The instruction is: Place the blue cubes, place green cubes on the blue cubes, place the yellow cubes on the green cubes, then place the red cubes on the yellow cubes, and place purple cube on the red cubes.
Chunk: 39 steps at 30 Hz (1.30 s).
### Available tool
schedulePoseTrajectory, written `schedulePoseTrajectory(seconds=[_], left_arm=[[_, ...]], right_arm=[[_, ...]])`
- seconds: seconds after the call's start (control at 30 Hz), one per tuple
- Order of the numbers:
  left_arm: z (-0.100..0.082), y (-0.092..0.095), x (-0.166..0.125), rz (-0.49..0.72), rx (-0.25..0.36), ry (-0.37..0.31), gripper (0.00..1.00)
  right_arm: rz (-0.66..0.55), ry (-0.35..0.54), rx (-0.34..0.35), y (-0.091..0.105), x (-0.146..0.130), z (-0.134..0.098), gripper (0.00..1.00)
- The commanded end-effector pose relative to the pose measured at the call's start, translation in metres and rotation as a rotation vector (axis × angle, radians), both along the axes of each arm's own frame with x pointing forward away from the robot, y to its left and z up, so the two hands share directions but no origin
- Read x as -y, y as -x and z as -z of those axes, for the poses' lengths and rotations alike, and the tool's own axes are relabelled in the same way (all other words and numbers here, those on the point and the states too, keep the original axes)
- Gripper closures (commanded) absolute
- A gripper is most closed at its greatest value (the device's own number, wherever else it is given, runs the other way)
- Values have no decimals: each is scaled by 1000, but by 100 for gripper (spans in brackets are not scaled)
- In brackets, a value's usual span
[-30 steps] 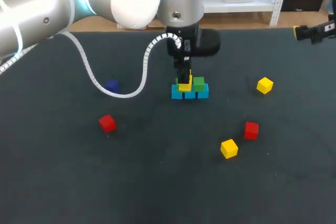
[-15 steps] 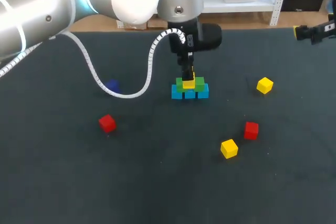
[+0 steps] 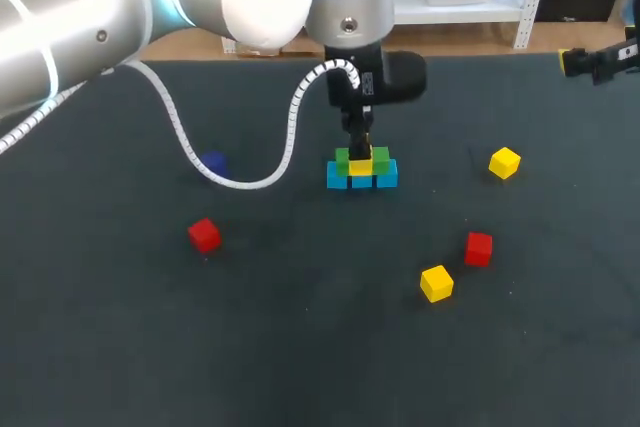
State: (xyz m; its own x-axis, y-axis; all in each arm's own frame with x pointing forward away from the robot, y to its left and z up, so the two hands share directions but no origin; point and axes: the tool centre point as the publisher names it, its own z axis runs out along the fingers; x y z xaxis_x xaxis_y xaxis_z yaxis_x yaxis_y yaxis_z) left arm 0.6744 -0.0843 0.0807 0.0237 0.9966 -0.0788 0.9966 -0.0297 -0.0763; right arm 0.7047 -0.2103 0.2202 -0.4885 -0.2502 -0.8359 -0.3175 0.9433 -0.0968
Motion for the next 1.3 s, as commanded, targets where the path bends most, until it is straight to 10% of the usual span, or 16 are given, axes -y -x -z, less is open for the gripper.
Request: schedulePoseTrajectory(seconds=[0.03, 1.3], left_arm=[[1, -9, 8, 18, -8, -18, 100], [19, -50, 14, -24, -10, 6, 100]], right_arm=[[-8, -17, 38, -1, 1, 4, 0], [-8, -17, 38, -1, 1, 4, 0]])
